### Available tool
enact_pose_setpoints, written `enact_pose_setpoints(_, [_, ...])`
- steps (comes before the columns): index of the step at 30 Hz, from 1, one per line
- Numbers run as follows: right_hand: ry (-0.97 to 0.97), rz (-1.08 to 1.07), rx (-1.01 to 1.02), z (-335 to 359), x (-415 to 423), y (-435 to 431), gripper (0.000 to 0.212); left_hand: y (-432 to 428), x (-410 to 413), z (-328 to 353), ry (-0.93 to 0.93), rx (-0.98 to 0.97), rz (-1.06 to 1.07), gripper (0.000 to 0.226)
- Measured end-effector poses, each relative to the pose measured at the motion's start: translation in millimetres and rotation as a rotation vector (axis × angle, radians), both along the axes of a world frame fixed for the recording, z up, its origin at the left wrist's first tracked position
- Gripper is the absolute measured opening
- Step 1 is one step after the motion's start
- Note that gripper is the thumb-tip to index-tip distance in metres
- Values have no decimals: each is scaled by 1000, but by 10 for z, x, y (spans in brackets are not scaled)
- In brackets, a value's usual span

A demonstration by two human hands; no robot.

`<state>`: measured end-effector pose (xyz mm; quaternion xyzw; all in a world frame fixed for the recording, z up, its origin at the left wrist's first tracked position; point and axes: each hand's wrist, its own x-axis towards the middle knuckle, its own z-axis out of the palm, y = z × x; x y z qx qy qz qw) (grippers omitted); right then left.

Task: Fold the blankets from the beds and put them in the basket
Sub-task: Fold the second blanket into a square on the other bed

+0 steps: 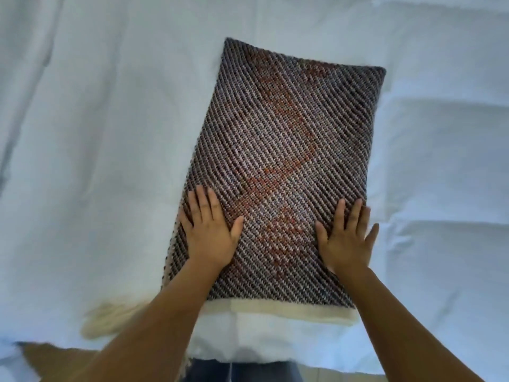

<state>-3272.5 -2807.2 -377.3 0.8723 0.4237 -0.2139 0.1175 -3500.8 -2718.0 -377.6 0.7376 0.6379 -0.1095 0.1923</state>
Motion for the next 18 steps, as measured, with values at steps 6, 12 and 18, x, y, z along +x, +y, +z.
enact_pose_setpoints(6, [139, 370, 172, -40, -865, -197, 66, -623, -162, -100, -61, -17, -173, 68])
enact_pose_setpoints(12, [104, 160, 14, -141, -595, -669, 83, -655, -458, -170, 28, -79, -148, 78])
enact_pose_setpoints(18, [150, 213, 9, -69, -509, -530, 83, -510, -265, -51, -5, -62, -158, 79])
